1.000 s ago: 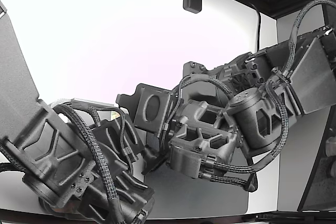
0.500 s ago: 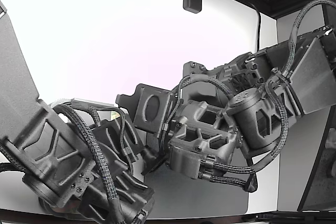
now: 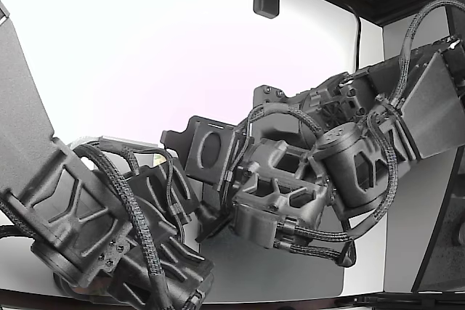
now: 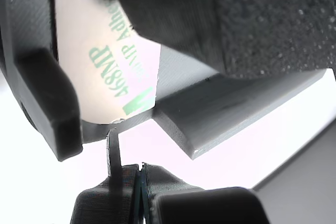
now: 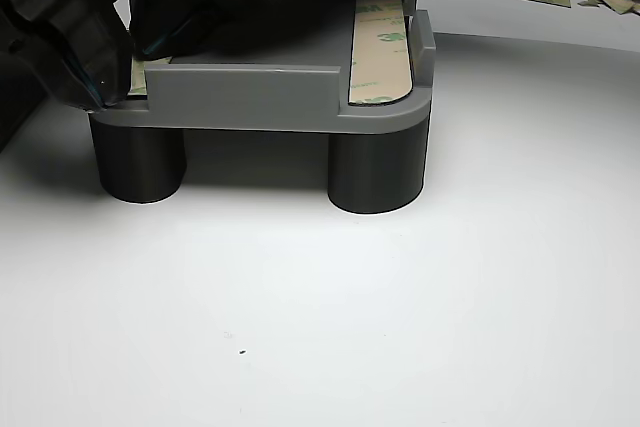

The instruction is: Peel off protective film from adhesive tape.

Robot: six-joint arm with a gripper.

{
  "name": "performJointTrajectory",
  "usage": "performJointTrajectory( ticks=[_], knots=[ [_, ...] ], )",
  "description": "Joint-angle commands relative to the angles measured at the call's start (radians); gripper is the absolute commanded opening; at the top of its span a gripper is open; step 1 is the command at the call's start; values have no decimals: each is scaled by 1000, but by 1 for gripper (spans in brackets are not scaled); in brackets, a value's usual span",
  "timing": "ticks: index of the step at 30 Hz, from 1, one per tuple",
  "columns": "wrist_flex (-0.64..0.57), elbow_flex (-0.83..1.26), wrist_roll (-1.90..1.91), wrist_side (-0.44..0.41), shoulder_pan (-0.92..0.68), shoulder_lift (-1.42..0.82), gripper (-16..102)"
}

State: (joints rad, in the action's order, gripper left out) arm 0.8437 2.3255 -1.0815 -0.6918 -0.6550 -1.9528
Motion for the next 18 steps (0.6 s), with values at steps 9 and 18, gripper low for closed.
performJointTrajectory(
  ticks=[9,18],
  knots=[
    [-34,37,-12,-14,11,-103,-11],
    [-72,81,-18,-5,14,-141,-11]
  ],
)
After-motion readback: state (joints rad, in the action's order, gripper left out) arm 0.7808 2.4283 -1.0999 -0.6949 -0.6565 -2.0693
